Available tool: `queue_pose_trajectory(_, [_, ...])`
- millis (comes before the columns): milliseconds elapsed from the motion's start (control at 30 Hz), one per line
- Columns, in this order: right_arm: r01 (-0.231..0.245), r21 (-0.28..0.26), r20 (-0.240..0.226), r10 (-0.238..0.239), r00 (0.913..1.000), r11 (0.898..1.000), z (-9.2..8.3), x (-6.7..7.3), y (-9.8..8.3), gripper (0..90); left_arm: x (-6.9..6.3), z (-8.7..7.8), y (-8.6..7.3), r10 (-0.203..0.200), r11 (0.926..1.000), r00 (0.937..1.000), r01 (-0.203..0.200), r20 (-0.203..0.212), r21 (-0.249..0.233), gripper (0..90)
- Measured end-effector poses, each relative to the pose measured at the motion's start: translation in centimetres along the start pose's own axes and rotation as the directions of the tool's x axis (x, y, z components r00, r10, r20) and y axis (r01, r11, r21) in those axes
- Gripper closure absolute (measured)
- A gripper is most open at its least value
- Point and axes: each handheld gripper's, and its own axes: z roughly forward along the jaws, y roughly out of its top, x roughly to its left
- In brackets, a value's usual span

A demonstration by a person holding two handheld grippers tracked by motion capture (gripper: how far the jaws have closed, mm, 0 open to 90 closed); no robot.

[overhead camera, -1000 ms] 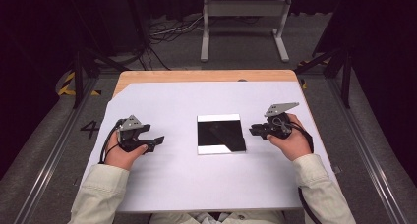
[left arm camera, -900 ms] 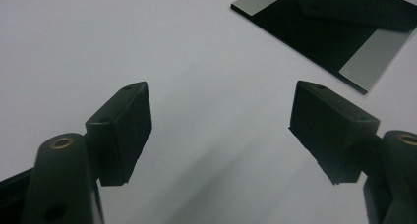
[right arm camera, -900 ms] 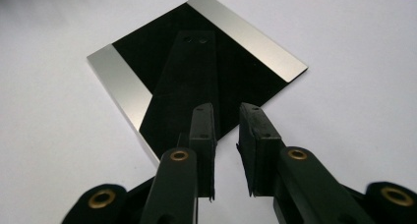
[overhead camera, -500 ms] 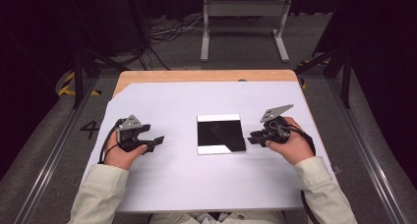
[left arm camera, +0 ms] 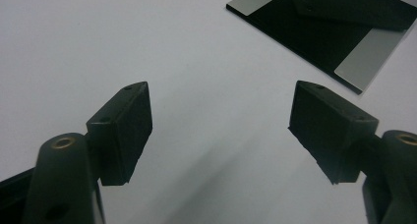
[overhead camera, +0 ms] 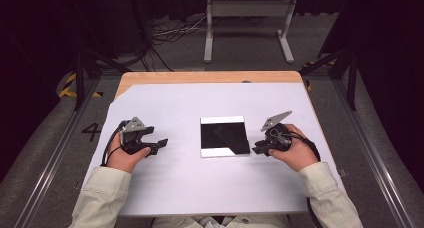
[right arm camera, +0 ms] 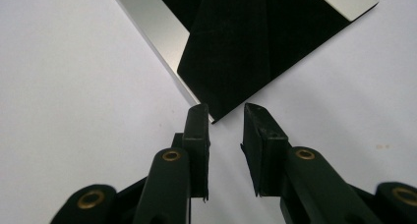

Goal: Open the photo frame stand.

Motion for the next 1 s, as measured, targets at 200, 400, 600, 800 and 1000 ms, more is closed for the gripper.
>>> queue_pose_trajectory(200, [0.011,0.066,-0.015,-0.01,0.9998,0.998,0.9,0.4,0.1,74.5,0.1,0.1,-0.1,-0.001,1.0,1.0,0.001,0.001,-0.001,24.9])
queue_pose_trajectory(400, [0.014,0.106,-0.015,-0.013,0.9998,0.994,1.5,0.3,-0.1,77.3,0.0,0.2,-0.1,0.004,1.0,1.0,-0.004,0.002,0.002,24.9])
queue_pose_trajectory(600, [0.02,0.141,-0.008,-0.019,0.9998,0.99,2.2,0.3,-0.2,82.4,0.0,0.2,-0.2,0.003,1.0,1.0,-0.003,0.006,0.004,24.9])
queue_pose_trajectory(800, [0.029,0.16,0.01,-0.031,0.9995,0.987,2.7,0.2,0.0,86.0,-0.1,0.1,-0.4,-0.005,1.0,1.0,0.005,0.003,0.007,24.8])
queue_pose_trajectory(1000, [0.041,0.175,0.013,-0.044,0.9989,0.984,3.1,0.3,0.3,88.0,0.0,-0.1,-0.6,-0.002,1.0,1.0,0.002,-0.003,0.005,24.8])
